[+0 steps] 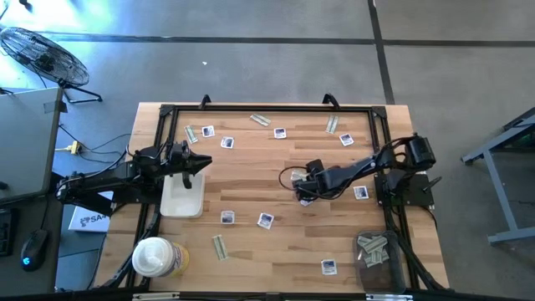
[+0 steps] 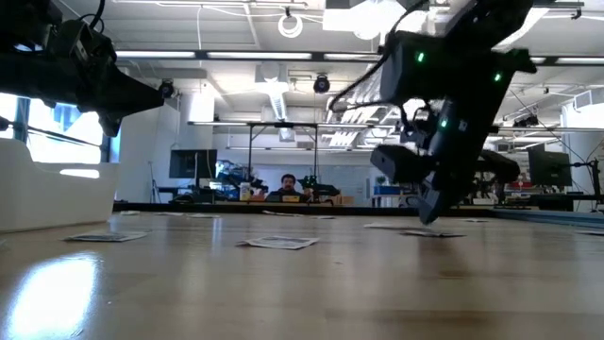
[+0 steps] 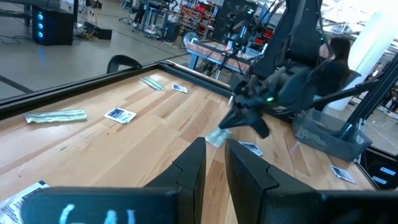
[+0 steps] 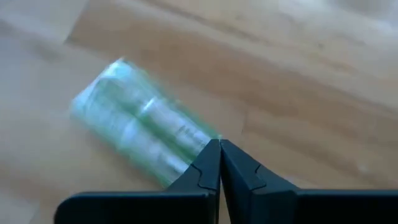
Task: Pick & Place First Aid Supplies
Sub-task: Put the green bandage pack into the black bin
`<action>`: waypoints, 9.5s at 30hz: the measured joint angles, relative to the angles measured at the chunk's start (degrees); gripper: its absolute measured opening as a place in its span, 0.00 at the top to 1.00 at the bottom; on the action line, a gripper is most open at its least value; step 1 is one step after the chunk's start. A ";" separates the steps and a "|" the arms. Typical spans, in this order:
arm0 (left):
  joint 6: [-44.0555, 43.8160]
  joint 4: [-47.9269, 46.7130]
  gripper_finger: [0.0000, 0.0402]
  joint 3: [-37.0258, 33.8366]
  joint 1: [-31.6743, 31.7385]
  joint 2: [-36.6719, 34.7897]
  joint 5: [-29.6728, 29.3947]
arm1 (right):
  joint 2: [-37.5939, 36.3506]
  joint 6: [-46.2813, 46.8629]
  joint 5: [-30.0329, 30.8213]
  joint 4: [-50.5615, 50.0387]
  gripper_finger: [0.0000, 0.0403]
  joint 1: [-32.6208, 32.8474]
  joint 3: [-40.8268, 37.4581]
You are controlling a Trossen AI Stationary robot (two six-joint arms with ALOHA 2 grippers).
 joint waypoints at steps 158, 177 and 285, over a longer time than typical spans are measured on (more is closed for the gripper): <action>0.00 0.02 0.85 -0.01 0.00 -0.02 0.00 | 3.30 -9.64 2.95 14.38 0.48 -32.00 -3.63; 0.00 0.00 0.85 -0.01 0.00 0.00 0.00 | -0.26 -18.89 3.05 22.61 0.48 -21.10 -3.91; -0.02 0.01 0.85 0.00 -0.01 -0.01 0.00 | -8.63 -36.36 0.92 23.85 0.74 -0.80 -14.82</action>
